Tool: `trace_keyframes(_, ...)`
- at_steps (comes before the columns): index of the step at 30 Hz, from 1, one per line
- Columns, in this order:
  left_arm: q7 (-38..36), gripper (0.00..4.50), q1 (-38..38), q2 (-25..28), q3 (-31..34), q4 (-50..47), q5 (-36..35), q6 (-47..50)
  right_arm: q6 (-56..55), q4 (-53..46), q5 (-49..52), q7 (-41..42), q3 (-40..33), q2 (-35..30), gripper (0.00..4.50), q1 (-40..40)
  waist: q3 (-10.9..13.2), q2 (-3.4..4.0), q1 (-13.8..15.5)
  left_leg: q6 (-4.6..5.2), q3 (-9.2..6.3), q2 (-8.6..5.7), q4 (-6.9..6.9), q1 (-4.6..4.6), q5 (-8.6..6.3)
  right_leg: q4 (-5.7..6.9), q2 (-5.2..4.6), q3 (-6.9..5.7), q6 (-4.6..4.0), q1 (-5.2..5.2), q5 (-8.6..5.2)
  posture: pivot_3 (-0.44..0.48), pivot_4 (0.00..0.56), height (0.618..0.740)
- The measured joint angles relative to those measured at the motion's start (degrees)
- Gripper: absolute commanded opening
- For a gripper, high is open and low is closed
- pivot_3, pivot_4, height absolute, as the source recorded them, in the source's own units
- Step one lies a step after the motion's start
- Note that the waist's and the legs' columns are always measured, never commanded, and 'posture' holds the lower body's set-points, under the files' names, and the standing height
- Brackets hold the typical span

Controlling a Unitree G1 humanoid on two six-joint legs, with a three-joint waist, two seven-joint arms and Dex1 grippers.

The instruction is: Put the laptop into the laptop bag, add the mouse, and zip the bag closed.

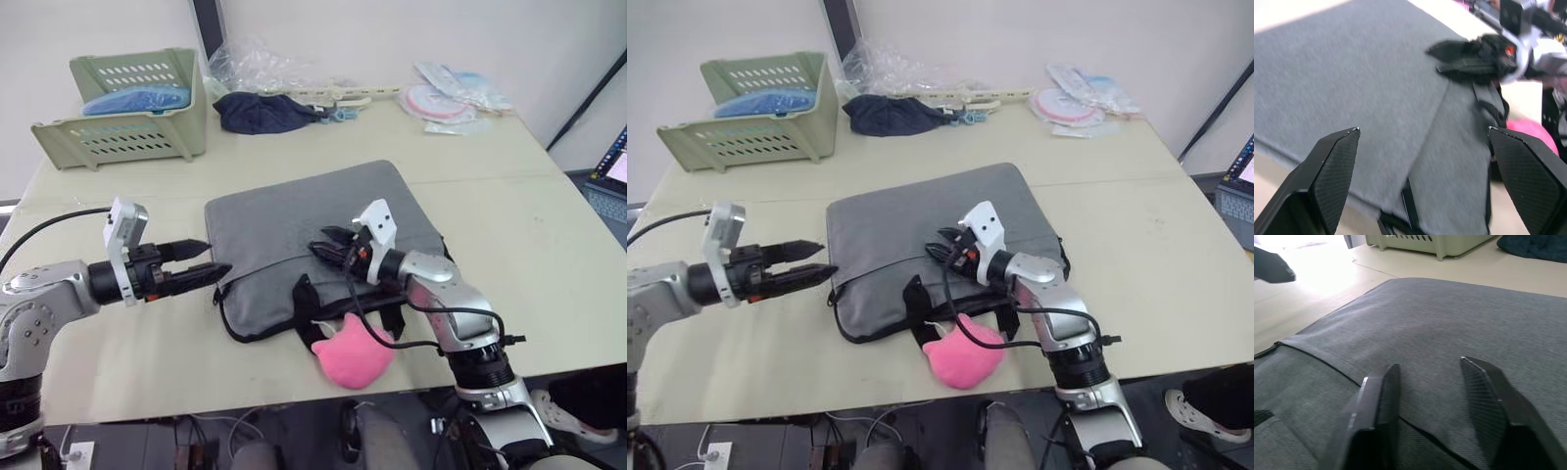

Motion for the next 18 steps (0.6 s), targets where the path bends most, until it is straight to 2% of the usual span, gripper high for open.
trace_keyframes(2, 1.83, 4.50, -2.51, -1.79, 0.00, 0.25, -0.05, -0.49, 3.02, -3.06, 0.26, -0.70, -0.11, -0.62, 4.45, -0.04, 0.34, -0.02, 0.20, 0.00, -0.05, -0.01, 0.13, -0.11, 0.01, -0.01, 0.00, 0.05, 0.12, 0.00, 0.07, 0.000, 0.150, 0.740)
trace_keyframes(8, 3.26, 4.50, -3.16, -2.11, 0.01, 0.23, -0.20, -0.53, 8.95, -7.42, 1.25, -2.80, -1.19, -1.99, 4.45, -0.90, 0.58, 0.03, 0.41, 0.00, -0.11, -0.02, 0.12, -0.17, 0.01, -0.08, 0.01, -0.01, 0.12, -0.14, 0.07, 0.000, 0.150, 0.740)
trace_keyframes(9, 3.19, 4.50, -2.86, -1.96, 0.06, 0.23, -0.29, -0.44, 12.14, -8.63, 2.43, -4.06, -2.92, -2.00, 4.45, -2.05, 0.62, 0.01, 0.41, 0.02, -0.12, -0.04, 0.15, -0.24, 0.02, -0.06, 0.02, -0.03, 0.12, -0.31, 0.07, 0.000, 0.150, 0.740)
trace_keyframes(10, 3.05, 4.50, -2.14, -0.89, 0.14, 0.54, -0.06, -0.44, 17.80, -10.37, 5.32, -6.68, -7.48, -1.61, 4.45, -6.16, 0.76, 0.02, 0.28, 0.05, -0.09, -0.12, 0.29, -0.70, 0.06, 0.05, 0.01, 0.01, 0.17, -0.82, 0.12, 0.000, 0.150, 0.740)
trace_keyframes(13, 2.86, 4.50, -1.28, -0.10, 0.95, 2.92, -0.07, -0.23, 25.27, -14.41, 10.04, -10.51, -15.84, -2.21, 4.45, -14.42, 0.82, 0.04, 0.06, -0.07, -0.07, -0.09, 0.19, -0.70, 0.15, 0.12, 0.08, -0.09, 0.16, -0.96, 0.11, 0.000, 0.150, 0.740)
trace_keyframes(15, 2.89, 4.50, -1.10, 0.05, 2.35, 5.41, -0.15, -0.10, 29.26, -14.99, 11.85, -12.14, -20.82, -5.23, 4.45, -17.80, 0.81, 0.02, 0.06, -0.08, -0.07, -0.10, 0.14, -0.68, 0.16, 0.08, 0.09, -0.10, 0.16, -0.93, 0.11, 0.000, 0.150, 0.740)
trace_keyframes(18, 2.87, 4.50, -0.77, 0.09, 2.88, 8.63, 0.15, -0.64, 32.11, -13.07, 12.60, -12.46, -24.25, -9.66, 4.45, -18.14, 0.82, 0.01, 0.31, -0.05, -0.03, -0.12, 0.15, -0.72, 0.16, 0.00, 0.08, -0.05, 0.17, -0.91, 0.12, 0.000, 0.150, 0.740)
